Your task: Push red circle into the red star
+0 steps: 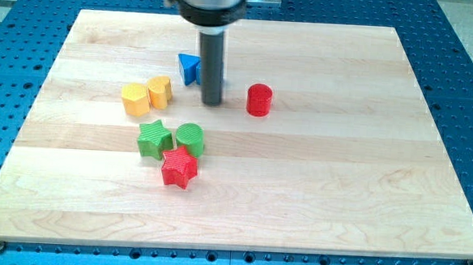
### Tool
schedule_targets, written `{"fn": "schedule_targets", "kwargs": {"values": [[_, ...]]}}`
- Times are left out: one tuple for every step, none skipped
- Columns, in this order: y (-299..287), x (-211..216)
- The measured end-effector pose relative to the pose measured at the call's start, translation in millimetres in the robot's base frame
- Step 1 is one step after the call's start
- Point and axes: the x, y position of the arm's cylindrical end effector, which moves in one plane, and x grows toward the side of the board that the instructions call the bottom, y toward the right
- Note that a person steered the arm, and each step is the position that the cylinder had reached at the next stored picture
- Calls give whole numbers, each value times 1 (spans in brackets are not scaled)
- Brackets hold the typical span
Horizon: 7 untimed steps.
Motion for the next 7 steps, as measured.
{"fn": "schedule_targets", "kwargs": {"values": [[-67, 12], [-55, 7], [7, -23], [83, -37], [83, 4], [82, 70], [109, 32]]}}
